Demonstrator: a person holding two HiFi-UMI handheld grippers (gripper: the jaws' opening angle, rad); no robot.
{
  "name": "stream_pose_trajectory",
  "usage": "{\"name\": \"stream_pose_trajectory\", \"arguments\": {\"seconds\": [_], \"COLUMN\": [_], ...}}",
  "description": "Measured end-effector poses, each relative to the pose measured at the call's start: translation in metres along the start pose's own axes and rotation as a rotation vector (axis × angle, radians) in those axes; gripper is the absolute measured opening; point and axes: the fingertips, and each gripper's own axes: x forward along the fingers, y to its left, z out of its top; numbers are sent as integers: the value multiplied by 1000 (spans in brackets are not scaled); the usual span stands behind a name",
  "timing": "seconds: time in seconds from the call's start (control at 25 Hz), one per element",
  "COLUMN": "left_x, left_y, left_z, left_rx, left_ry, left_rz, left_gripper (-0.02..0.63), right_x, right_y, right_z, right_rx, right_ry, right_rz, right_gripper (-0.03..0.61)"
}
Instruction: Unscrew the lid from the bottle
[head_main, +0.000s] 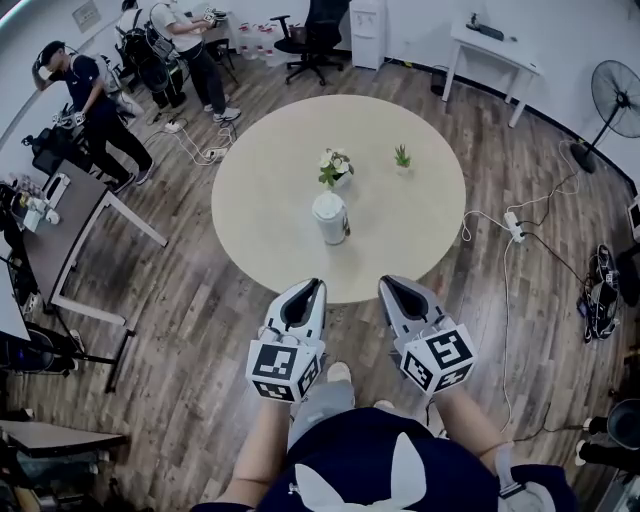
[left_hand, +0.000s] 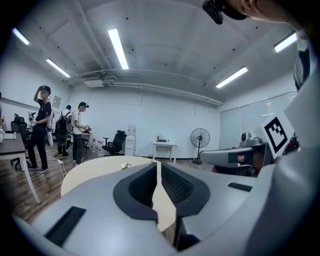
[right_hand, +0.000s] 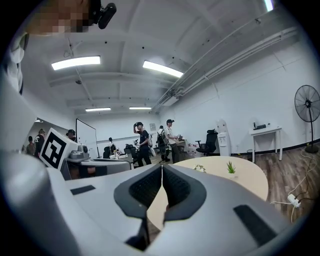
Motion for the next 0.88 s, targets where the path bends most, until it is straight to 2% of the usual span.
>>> {"name": "stream_pose_trajectory", "arguments": {"seconds": [0.12,0.16,0.24,0.28,0.4,0.56,0.68,0.88], "left_x": [9,11,15,17,26,38,49,75], "left_y": [20,26,38,44,54,55,63,68], "left_z": [2,1,-2,-4,-12,-39,-53,-67], "left_rx": [12,17,23,25,23,33,64,70], "left_ry": [-4,-5,-8,-10,9,76,121,171], "left_rz": [-29,-42,-66,-72,-91,-117,-107,-101], "left_gripper": [29,54,252,273,291,301,301,301], "right_x": [24,30,42,48,59,65,78,99], "right_y": [3,5,9,10,8,2,-1,-17], "right_z": [5,5,1,-1,-8,-25,-28,-37], "right_rx": [11,13,14,13,19,41,52,58], "right_ry": [-5,-2,9,16,53,117,133,172], "right_rz": [3,0,-4,-7,-14,-7,8,32], "right_gripper": [64,99,177,206,230,262,270,279]}}
